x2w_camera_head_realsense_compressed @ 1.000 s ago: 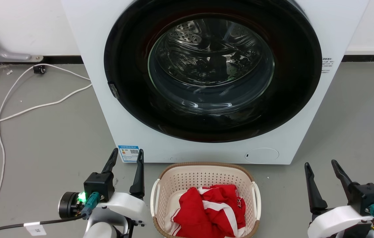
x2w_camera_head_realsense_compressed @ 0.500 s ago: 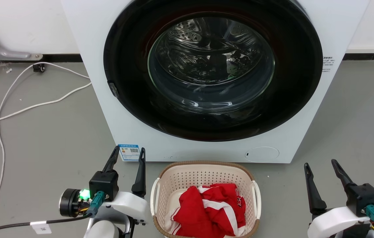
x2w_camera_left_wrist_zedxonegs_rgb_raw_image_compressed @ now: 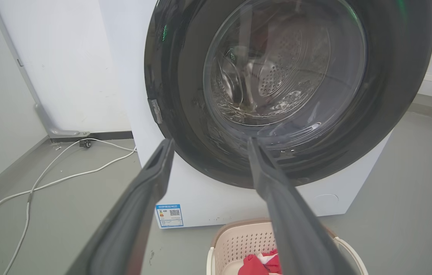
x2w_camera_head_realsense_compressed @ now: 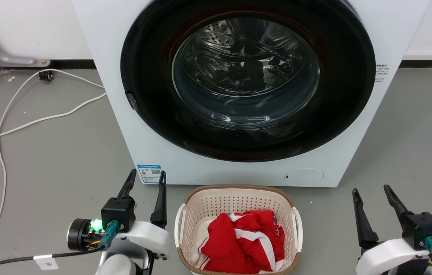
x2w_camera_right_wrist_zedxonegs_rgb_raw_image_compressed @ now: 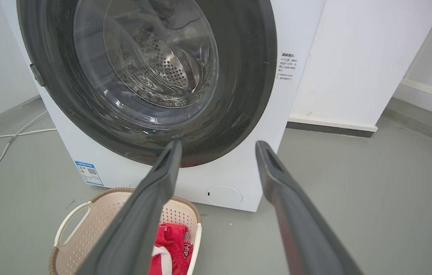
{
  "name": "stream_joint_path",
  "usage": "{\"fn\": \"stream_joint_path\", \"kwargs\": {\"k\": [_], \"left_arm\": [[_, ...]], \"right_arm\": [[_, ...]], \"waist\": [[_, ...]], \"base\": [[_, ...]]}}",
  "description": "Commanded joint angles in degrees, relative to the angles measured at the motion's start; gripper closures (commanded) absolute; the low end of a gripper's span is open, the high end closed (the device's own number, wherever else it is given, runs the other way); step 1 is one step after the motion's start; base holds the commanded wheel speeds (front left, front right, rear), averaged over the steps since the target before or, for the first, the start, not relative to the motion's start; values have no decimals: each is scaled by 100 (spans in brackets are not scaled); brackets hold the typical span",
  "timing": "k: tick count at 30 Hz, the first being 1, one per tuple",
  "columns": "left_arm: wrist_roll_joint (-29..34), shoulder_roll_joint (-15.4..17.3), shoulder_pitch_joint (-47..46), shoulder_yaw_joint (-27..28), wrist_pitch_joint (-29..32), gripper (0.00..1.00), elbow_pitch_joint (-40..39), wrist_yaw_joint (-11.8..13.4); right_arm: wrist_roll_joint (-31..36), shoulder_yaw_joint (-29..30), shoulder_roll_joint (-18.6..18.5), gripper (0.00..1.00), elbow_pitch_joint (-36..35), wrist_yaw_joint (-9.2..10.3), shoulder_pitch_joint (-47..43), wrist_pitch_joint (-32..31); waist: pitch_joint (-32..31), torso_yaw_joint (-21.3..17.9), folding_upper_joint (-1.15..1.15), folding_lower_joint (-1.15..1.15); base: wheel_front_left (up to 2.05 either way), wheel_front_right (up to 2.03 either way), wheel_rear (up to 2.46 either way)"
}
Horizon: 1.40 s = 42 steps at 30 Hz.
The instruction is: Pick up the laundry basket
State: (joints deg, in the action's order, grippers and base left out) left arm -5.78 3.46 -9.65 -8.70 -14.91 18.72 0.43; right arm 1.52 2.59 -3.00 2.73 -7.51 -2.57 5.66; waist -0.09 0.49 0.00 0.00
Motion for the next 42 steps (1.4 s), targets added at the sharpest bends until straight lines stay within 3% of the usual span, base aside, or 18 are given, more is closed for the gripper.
{"fn": "stream_joint_path", "kwargs": {"k": [1, 10, 21, 28, 29, 32, 42], "left_arm": [[21, 2, -79, 17, -41, 0, 30, -22], [-23, 57, -660, 44, -28, 0, 538, -157], [-308, 135, -1980, 89, 69, 0, 1866, -496], [-498, 233, -2726, 65, 375, 0, 2761, -641], [-645, 307, -3233, 5, 692, 0, 3318, -733], [-760, 377, -3564, -80, 914, 0, 3702, -770], [-1342, 560, -4289, -640, 1680, 0, 4365, -790]], "right_arm": [[-58, 11, 24, 0, 33, 4, -6, -20], [-247, -68, 22, 0, 404, 4, 480, -281], [-487, -311, 20, 0, 1573, 4, 1701, -1172], [-661, -538, 17, 0, 2383, 4, 2505, -1587], [-839, -725, 19, 0, 2953, 4, 3107, -1837], [-978, -856, 18, 0, 3410, 4, 3545, -1934], [-1494, -1234, 19, 0, 4682, 4, 4726, -1912]], "waist": [[19, -1, 0, 0], [623, -75, 0, 0], [1945, -146, 0, 0], [2597, -193, 0, 0], [3056, -245, 0, 0], [3349, -280, 0, 0], [4075, -414, 0, 0]], "base": [[0, 0, 0], [0, 0, 0], [0, 0, 0], [0, 0, 0], [0, 0, 0], [0, 0, 0], [0, 0, 0]]}}
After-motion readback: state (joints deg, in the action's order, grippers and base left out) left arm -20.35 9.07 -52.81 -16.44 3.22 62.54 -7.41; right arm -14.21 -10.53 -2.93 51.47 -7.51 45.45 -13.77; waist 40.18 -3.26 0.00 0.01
